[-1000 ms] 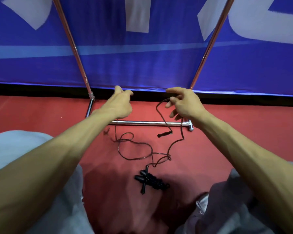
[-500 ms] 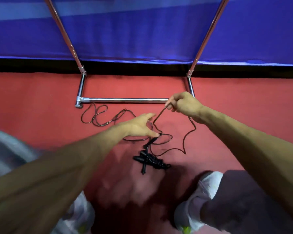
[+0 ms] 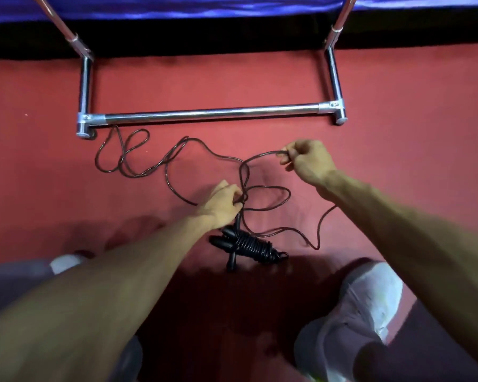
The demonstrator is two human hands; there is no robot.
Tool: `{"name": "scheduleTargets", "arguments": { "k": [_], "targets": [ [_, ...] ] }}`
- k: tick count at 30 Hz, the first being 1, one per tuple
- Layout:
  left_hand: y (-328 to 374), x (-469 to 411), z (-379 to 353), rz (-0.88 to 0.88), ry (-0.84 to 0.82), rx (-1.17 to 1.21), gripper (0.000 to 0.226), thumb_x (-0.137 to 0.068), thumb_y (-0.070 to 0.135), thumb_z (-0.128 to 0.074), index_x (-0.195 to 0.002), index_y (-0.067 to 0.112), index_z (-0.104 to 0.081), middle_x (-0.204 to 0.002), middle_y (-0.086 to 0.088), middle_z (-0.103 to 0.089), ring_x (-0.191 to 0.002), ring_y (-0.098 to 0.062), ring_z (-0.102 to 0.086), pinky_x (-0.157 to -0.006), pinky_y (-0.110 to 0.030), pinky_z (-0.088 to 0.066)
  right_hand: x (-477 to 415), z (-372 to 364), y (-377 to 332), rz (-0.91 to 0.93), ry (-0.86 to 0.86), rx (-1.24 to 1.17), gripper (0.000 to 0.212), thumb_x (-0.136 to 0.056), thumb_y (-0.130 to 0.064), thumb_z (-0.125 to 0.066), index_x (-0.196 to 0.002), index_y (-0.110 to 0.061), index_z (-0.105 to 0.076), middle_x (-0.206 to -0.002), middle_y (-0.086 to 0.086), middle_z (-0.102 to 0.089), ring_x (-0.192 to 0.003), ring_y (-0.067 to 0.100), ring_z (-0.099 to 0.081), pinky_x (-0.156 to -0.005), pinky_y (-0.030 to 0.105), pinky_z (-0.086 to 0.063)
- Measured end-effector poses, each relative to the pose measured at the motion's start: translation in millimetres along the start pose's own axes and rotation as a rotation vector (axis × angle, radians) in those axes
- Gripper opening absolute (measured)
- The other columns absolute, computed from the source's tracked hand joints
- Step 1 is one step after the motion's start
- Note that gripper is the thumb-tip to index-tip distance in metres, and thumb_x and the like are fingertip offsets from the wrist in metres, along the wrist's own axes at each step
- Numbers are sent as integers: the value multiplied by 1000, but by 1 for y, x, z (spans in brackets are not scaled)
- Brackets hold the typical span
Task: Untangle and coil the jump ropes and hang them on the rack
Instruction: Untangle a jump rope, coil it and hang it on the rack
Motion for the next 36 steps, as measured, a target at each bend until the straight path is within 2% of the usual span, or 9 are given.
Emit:
{"name": "scheduleTargets", "arguments": {
  "k": [4,6,14,23,26,28,30,32,36],
  "targets": [
    [-20,-6,-15,7,-20,-159,26,-94,27,-60,-119,18,-61,-118,-2,-52,-122,-22,-44,-104,-37,-36,-13,-11,28,-44,65,-4,26,-93,6,-32,-91,10,-58,-77,-2,-65,-62,8,-55,-76,31,-50],
    [-20,-7,-20,1,-2,-226,28,-93,30,-61,-118,17,-60,-118,-4,-53,-120,-25,-46,-102,-38,-38,-15,-15,34,-61,79,-4,29,-92,6,-32,-89,0,-60,-79,-1,-65,-61,8,-55,-72,28,-50],
    [-7,-6,-34,130,26,-314,42,-85,42,-71,-105,6,-63,-113,-14,-65,-106,-33,-61,-84,-35,-45,-8,-30,45,-121,8,8,28,-90,8,-32,-94,10,-59,-74,-2,-62,-65,8,-57,-73,26,-50],
    [-7,5,-15,90,-18,-273,26,-93,44,-60,-89,18,-63,-99,-6,-70,-104,-27,-60,-98,-38,-31,1,-14,15,-58,27,86,27,-86,3,-36,-78,-5,-60,-80,-6,-67,-77,19,-64,-86,44,-54],
    [1,15,5,62,-28,-112,24,-95,39,-59,-93,16,-65,-91,-4,-65,-96,-25,-58,-96,-35,-31,12,-3,-10,-51,64,113,32,-84,0,-40,-74,-20,-61,-98,6,-71,-91,27,-64,-84,36,-51],
    [11,24,27,34,39,90,24,-94,35,-62,-94,12,-67,-82,-4,-60,-84,-24,-57,-79,-28,-39,25,6,-35,-44,82,205,27,-88,-6,-45,-99,-20,-67,-114,11,-67,-103,28,-61,-85,29,-44],
    [24,36,54,8,114,302,26,-93,31,-65,-87,6,-68,-72,-3,-60,-69,-19,-55,-59,-21,-39,40,16,-61,-7,104,361,43,-90,-14,-52,-133,-16,-50,-130,11,-57,-119,28,-53,-91,25,-39],
    [40,52,86,-18,170,457,27,-91,29,-67,-83,4,-69,-70,-2,-63,-65,-15,-60,-60,-18,-42,61,23,-93,94,115,419,60,-87,-16,-58,-142,-11,-35,-141,14,-44,-128,29,-44,-100,28,-35],
    [72,84,140,-88,210,633,18,-92,25,-66,-81,11,-67,-80,-4,-72,-72,-19,-71,-77,-29,-55,99,29,-151,143,-102,456,13,-86,-21,-64,-96,-13,-62,-107,14,-66,-91,25,-60,-75,29,-42]
  ]
}}
Point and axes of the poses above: each hand's wrist, its own x-axis away from the middle knuckle, its own z-axis out of the back of the hand, y = z × x, the point moved 2 cm from there along -x, towards the middle knuckle
